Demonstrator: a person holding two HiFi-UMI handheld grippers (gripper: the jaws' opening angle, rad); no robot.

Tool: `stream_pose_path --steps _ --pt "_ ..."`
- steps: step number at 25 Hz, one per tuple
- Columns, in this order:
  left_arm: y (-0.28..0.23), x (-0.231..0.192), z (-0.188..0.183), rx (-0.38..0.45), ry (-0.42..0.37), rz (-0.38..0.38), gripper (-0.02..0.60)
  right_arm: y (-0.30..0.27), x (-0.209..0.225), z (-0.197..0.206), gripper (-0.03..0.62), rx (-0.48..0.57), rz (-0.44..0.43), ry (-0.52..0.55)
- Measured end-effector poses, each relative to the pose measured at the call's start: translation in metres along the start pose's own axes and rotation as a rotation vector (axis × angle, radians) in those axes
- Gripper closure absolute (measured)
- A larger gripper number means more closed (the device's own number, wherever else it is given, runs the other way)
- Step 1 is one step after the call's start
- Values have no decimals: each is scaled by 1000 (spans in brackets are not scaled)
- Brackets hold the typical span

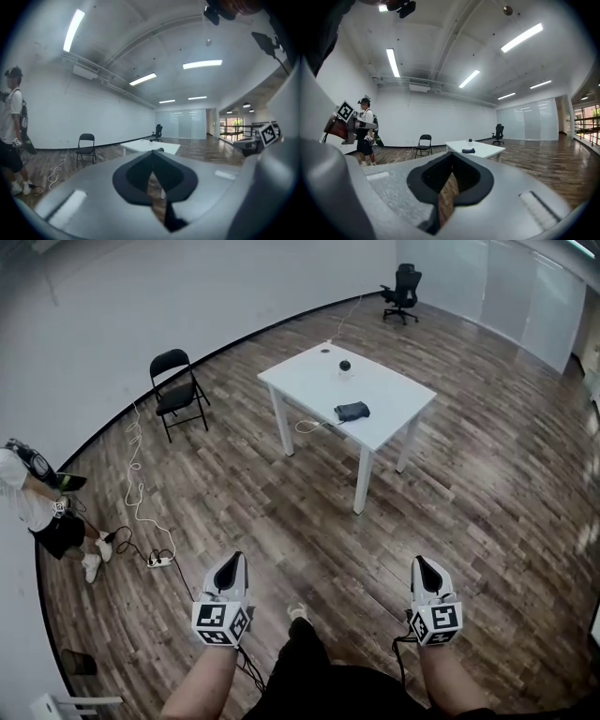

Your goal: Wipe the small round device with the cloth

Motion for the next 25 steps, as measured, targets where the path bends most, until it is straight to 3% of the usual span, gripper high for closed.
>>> stream_pose_path --steps 4,9,13,21,25 --pt "-27 -16 -2 1 12 21 574 -15 -4 -6 592 -8 10 50" --pt "-60 -39 -7 -11 -8 51 574 -49 -10 -11 592 -20 34 34" --pt "-75 -68 -9 -13 -8 42 574 -84 -24 -20 592 -24 12 68" --pt "-100 -116 -10 -5 65 5 574 -134 -41 -58 592 -25 -16 144" --pt "-118 -139 -21 15 45 6 574 -161 -57 -64 592 -36 -35 216"
Point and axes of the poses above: the fingertips, and each gripper's own axes: y backward along the fingers, x to its right, z out of its underside, the point moved 3 cm from there along y, backward along the fingers, and after that the axes turned 4 degrees about z, right-handed, at the moved point
